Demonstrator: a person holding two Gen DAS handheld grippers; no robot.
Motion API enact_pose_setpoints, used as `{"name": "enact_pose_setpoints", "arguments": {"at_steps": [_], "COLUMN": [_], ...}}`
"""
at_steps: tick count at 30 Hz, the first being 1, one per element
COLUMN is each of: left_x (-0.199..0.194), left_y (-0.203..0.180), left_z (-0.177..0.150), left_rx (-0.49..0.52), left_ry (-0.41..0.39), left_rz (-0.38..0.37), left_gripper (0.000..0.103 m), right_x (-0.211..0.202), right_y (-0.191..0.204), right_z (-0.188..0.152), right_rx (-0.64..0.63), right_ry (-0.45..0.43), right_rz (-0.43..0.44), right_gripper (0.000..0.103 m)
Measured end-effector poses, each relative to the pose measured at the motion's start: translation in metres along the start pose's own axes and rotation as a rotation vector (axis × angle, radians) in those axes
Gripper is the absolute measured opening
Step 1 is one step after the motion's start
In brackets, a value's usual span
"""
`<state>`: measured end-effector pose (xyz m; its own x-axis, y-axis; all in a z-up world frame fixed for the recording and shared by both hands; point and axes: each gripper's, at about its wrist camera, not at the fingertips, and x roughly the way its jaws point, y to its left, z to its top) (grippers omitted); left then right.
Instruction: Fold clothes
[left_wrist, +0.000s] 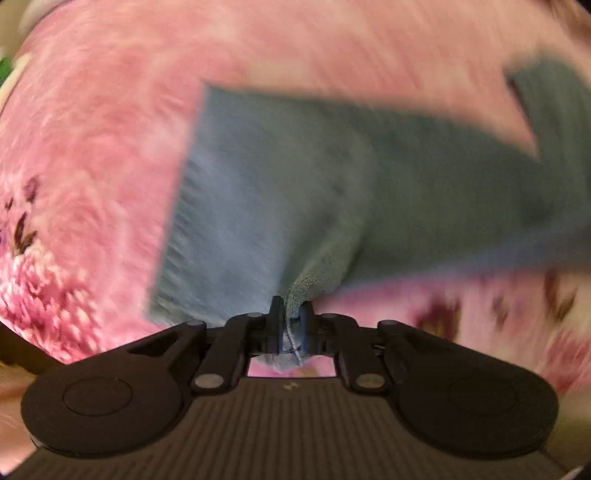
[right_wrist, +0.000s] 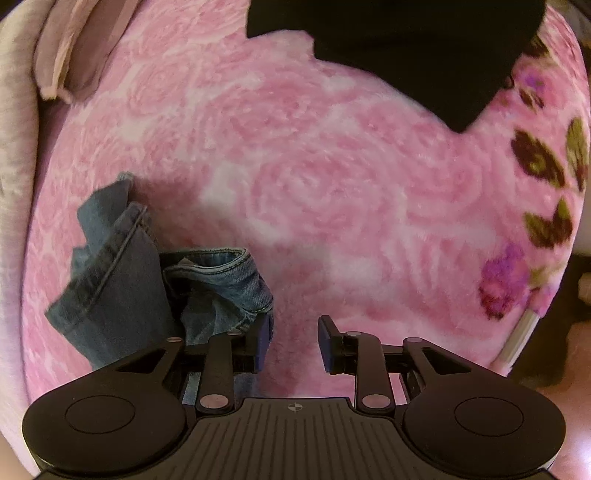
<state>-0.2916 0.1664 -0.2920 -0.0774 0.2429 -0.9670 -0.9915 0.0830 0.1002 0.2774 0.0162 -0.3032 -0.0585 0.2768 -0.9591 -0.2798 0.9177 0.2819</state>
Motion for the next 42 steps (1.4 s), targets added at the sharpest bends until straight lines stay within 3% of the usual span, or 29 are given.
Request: {"name": "enact_pose_setpoints", "arguments": {"at_steps": [2, 3, 4, 6, 7, 9, 11, 14, 16, 19, 27, 30, 32, 38, 42], "left_x": [-0.022, -0.033, -0.044, -0.059, -0.061, -0.058, -0.047, -0.016, 0.008, 0.035, 0.073, 0.071, 0.071, 0.072, 0.072], "left_y": [0.058, 0.09, 0.12, 0.168, 0.18, 0.179, 0.162, 0.139, 0.125, 0.118, 0.146, 0.142, 0.141, 0.143, 0.145], "left_z": [0.023, 0.033, 0.04, 0.048, 0.05, 0.042, 0.024, -0.007, -0.017, -0.021, -0.021, -0.014, -0.011, -0.01, -0.01], "left_rx": [-0.202, -0.328, -0.447, -0.621, -0.646, -0.607, -0.561, -0.604, -0.641, -0.713, -0.932, -0.881, -0.857, -0.851, -0.849], "left_ry": [-0.114, -0.175, -0.228, -0.267, -0.245, -0.201, -0.138, -0.046, 0.009, 0.023, 0.029, 0.012, 0.012, 0.022, 0.03], "left_rz": [0.075, 0.119, 0.175, 0.224, 0.228, 0.245, 0.198, 0.038, -0.05, -0.097, -0.059, -0.033, -0.027, -0.034, -0.043], "left_gripper": [0.007, 0.007, 0.01, 0.016, 0.016, 0.019, 0.035, 0.035, 0.035, 0.036, 0.039, 0.038, 0.038, 0.039, 0.039], "right_x": [0.001, 0.004, 0.009, 0.016, 0.018, 0.019, 0.017, 0.012, 0.006, -0.005, -0.03, -0.036, -0.037, -0.052, -0.031], "right_y": [0.003, 0.0, -0.003, -0.012, -0.017, -0.024, -0.025, -0.019, -0.013, -0.003, 0.01, 0.022, 0.031, 0.025, 0.034], "right_z": [-0.003, -0.006, -0.009, -0.016, -0.021, -0.027, -0.028, -0.021, -0.015, -0.007, 0.006, 0.014, 0.018, 0.023, 0.028], "right_rx": [-0.048, -0.053, -0.055, -0.042, -0.023, 0.014, 0.033, 0.033, 0.023, -0.007, 0.001, -0.025, -0.041, 0.037, 0.018], "right_ry": [0.002, 0.024, 0.05, 0.09, 0.103, 0.102, 0.077, 0.049, 0.029, -0.014, -0.127, -0.158, -0.171, -0.241, -0.132], "right_rz": [-0.029, -0.055, -0.081, -0.091, -0.064, -0.028, 0.002, 0.036, 0.048, 0.064, 0.19, 0.227, 0.203, 0.254, 0.241], "right_gripper": [0.025, 0.015, 0.013, 0.012, 0.012, 0.012, 0.012, 0.016, 0.026, 0.039, 0.041, 0.041, 0.041, 0.041, 0.041]}}
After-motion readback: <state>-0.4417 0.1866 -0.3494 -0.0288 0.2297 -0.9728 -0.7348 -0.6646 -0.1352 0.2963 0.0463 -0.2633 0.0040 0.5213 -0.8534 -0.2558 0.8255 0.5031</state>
